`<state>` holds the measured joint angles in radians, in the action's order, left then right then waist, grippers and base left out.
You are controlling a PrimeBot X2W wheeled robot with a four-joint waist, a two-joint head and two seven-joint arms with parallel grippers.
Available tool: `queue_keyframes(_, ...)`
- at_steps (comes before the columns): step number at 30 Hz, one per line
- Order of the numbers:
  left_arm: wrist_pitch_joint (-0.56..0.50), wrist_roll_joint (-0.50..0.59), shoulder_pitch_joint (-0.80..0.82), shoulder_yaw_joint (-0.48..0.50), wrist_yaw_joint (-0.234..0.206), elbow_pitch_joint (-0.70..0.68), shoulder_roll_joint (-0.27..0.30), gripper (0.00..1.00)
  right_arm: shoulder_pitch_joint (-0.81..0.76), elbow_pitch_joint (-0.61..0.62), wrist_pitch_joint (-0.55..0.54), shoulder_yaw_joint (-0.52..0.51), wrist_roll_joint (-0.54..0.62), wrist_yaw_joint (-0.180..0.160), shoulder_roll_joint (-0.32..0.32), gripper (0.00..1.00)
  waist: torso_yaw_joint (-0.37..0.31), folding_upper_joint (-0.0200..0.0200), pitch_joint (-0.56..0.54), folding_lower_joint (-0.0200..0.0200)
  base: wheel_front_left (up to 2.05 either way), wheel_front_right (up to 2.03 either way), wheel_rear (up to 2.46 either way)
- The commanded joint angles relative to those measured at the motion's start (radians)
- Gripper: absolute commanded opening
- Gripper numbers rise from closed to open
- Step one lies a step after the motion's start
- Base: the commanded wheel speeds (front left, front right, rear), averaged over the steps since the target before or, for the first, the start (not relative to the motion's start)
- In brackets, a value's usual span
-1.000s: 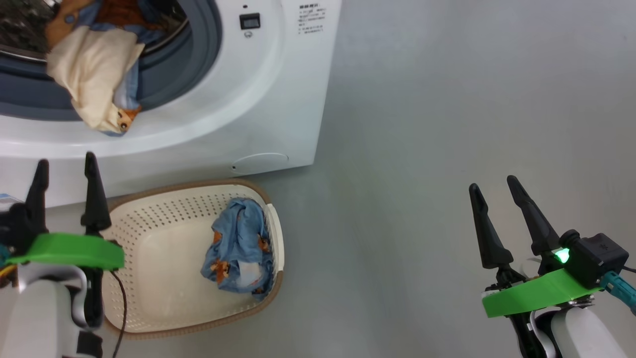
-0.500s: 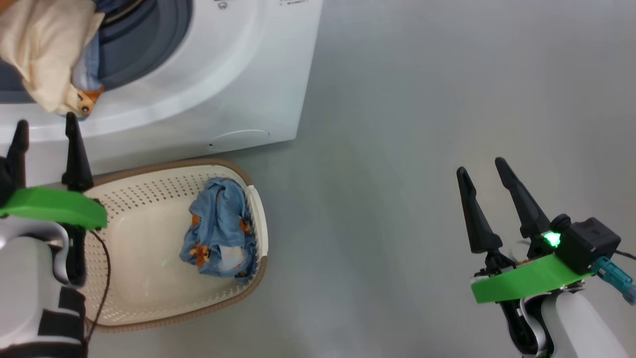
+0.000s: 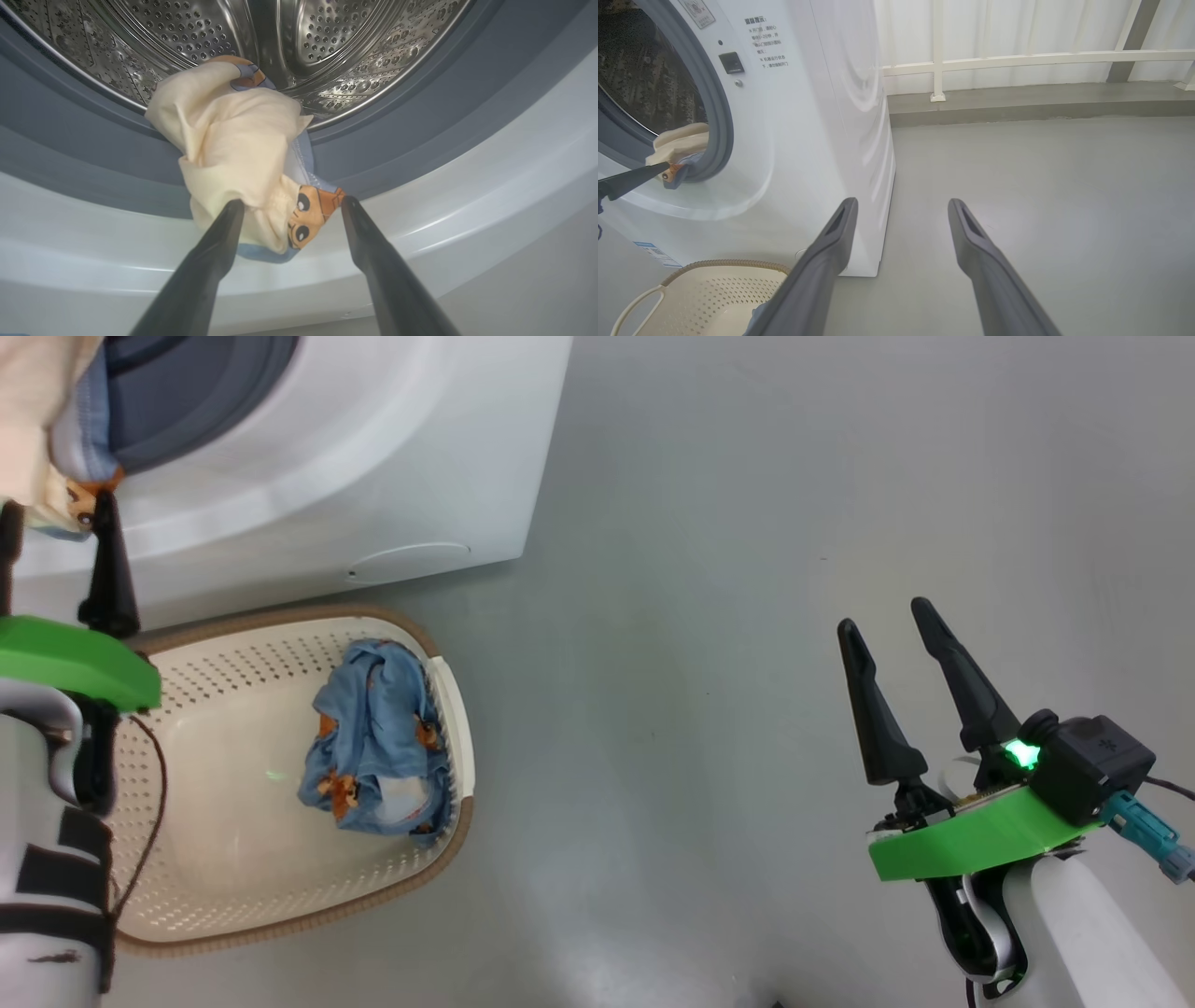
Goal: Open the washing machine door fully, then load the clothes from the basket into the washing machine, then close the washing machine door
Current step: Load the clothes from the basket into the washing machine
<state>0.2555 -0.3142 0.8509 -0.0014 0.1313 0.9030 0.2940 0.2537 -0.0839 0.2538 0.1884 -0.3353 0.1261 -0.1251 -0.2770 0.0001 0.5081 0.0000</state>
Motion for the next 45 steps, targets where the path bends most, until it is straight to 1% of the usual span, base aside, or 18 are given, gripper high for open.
queue_keyframes(1,0.006,-0.009,0.026,0.013,-0.001,-0.001,0.052,1.0,0.01,0.022,0.008,0.018,0.008,0.005,-0.002,1.0,-0.008,-0.0001,0.009,0.0,0.0,0.0,0.0)
queue_keyframes(5,0.006,-0.017,0.051,0.007,-0.001,0.035,0.068,1.0,0.014,0.025,0.008,0.018,0.009,0.005,-0.001,1.0,-0.016,-0.0001,0.018,0.0,0.0,0.0,0.0)
queue_keyframes(10,0.006,-0.011,0.075,0.023,-0.001,0.067,0.085,1.0,0.017,0.028,0.008,0.019,0.009,0.005,0.0,1.0,-0.022,-0.0001,0.028,0.0,0.0,0.0,0.0)
queue_keyframes(19,0.006,0.02,0.091,0.049,-0.011,0.104,0.09,1.0,0.014,0.029,0.008,0.025,0.011,0.005,-0.002,1.0,-0.029,-0.0001,0.027,0.0,0.0,0.0,0.0)
queue_keyframes(34,0.006,0.068,0.139,0.06,-0.022,0.172,0.113,1.0,0.008,0.032,0.008,0.04,0.011,0.005,0.0,1.0,-0.051,-0.0001,0.032,0.0,0.0,0.0,0.0)
queue_keyframes(35,0.006,0.07,0.143,0.061,-0.022,0.175,0.115,0.94,0.008,0.032,0.008,0.04,0.011,0.005,0.0,1.0,-0.052,-0.0001,0.033,0.0,0.0,0.0,0.0)
queue_keyframes(36,0.006,0.072,0.147,0.061,-0.022,0.179,0.118,0.76,0.007,0.033,0.008,0.04,0.011,0.005,0.0,1.0,-0.053,-0.0001,0.034,0.0,0.0,0.0,0.0)
queue_keyframes(37,0.006,0.074,0.152,0.062,-0.022,0.181,0.12,0.61,0.008,0.033,0.008,0.041,0.012,0.005,0.001,1.0,-0.054,-0.0001,0.035,0.0,0.0,0.0,0.0)
queue_keyframes(38,0.006,0.075,0.155,0.064,-0.023,0.18,0.121,0.41,0.008,0.033,0.008,0.041,0.012,0.005,0.001,1.0,-0.055,-0.0001,0.035,0.0,0.0,0.0,0.0)
queue_keyframes(39,0.006,0.077,0.157,0.064,-0.023,0.18,0.122,0.36,0.008,0.034,0.008,0.041,0.012,0.005,0.001,1.0,-0.055,-0.0001,0.035,0.0,0.0,0.0,0.0)
queue_keyframes(45,0.006,0.09,0.163,0.065,-0.024,0.174,0.124,0.31,0.005,0.034,0.008,0.04,0.014,0.005,0.002,1.0,-0.055,-0.0001,0.035,0.0,0.0,0.0,0.0)
